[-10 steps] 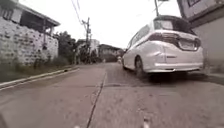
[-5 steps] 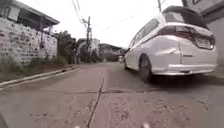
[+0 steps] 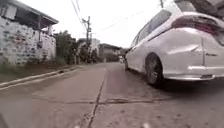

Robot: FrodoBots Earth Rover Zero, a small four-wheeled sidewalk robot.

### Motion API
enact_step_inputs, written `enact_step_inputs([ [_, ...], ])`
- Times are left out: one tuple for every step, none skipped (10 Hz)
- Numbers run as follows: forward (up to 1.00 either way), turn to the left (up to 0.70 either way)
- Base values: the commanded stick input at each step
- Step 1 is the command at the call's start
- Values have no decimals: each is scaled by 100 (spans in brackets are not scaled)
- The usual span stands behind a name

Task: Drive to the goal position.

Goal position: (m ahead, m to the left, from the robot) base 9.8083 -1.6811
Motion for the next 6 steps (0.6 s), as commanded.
enact_step_inputs([
  [85, 1],
  [85, 1],
  [85, 1],
  [85, 1],
  [85, 1],
  [85, 1],
])
